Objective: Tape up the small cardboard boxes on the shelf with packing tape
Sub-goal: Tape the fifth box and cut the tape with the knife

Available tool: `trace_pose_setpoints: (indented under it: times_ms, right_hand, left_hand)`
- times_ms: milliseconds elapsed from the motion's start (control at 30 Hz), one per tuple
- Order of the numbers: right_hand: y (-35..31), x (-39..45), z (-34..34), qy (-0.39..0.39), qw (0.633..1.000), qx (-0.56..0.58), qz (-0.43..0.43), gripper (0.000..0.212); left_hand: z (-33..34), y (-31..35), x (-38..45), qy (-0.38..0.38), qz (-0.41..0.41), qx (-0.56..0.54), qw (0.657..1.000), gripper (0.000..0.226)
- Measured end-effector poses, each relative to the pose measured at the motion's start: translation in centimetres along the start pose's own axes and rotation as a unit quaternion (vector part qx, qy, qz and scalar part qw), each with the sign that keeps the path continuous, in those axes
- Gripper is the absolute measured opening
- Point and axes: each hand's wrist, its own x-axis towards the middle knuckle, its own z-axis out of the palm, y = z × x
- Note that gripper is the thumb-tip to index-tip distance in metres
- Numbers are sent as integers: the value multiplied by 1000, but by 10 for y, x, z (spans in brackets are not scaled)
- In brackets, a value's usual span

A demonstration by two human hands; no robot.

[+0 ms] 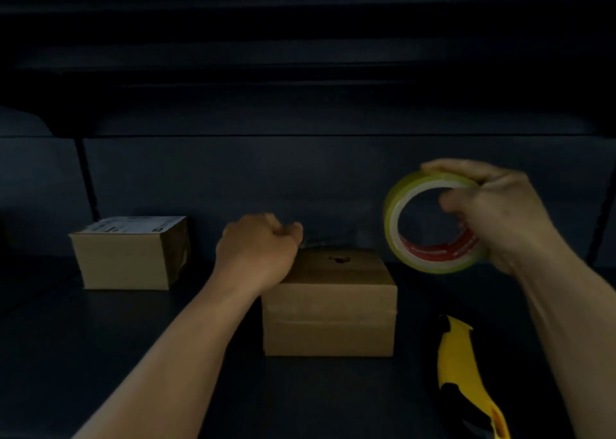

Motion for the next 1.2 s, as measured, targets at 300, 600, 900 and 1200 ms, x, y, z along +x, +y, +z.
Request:
trace_pose_setpoints:
  times_ms: [300,600,900,1200]
  right_hand:
    - [4,0,-4,-38,997,-64,8,49]
    - [5,-2,-5,-53,994,-89,20,49]
    - [8,-2,-2,-62,991,-115,31,46]
    - [11,-1,0,-74,988,-133,41,45]
  left_hand:
    - [5,-7,4,-37,-30,-1,999,36]
    - [7,-10,6,-43,-19,19,999,42]
    - [8,-7,6,-33,9,122,992,44]
    - [2,2,7,-49,9,325,945,56]
